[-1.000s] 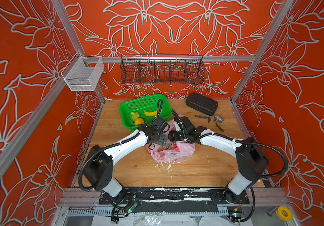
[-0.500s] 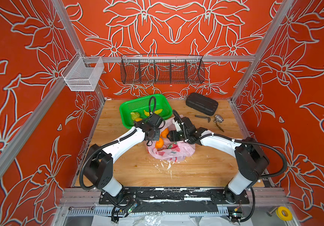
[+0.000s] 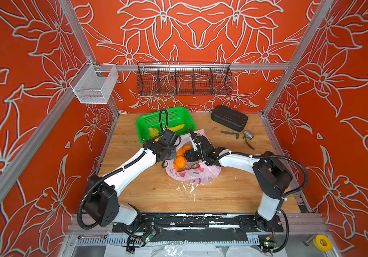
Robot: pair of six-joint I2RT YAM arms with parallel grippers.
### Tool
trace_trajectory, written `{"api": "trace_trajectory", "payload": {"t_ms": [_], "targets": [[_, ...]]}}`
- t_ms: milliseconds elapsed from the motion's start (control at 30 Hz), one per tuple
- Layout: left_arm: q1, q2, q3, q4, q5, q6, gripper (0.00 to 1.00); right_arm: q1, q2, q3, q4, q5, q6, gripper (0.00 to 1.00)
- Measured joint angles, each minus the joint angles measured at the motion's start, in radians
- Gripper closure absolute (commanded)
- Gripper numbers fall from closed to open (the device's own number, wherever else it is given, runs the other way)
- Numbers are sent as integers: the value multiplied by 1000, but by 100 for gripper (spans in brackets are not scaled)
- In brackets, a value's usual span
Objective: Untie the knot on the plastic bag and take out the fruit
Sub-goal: 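Grasp an orange inside the bag with the right gripper and lift it out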
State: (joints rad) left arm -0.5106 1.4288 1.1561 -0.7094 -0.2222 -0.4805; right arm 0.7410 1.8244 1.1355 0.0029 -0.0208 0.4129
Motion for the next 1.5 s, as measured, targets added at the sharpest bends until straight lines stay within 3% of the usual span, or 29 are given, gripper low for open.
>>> {"api": "trace_trajectory", "payload": {"t_ms": [367, 600, 800, 967, 1233, 1500], "targets": [[0, 0, -13, 0, 7, 0, 90, 0, 107, 86, 60, 97, 19, 21], [0, 0, -13, 0, 7, 0, 90, 0, 141, 102, 63, 122, 28, 34], [0, 0, -13, 0, 7, 0, 90, -1, 143, 103, 63, 140, 38, 52], [0, 0, -13, 0, 11, 0, 82, -2, 130, 94, 63, 120, 37, 59], [0, -4, -13, 4, 36, -2, 53, -2, -6, 18, 64, 35, 56, 59], [0, -78, -17, 9, 55, 13, 39, -2, -195, -80, 87, -49, 122, 59]]}}
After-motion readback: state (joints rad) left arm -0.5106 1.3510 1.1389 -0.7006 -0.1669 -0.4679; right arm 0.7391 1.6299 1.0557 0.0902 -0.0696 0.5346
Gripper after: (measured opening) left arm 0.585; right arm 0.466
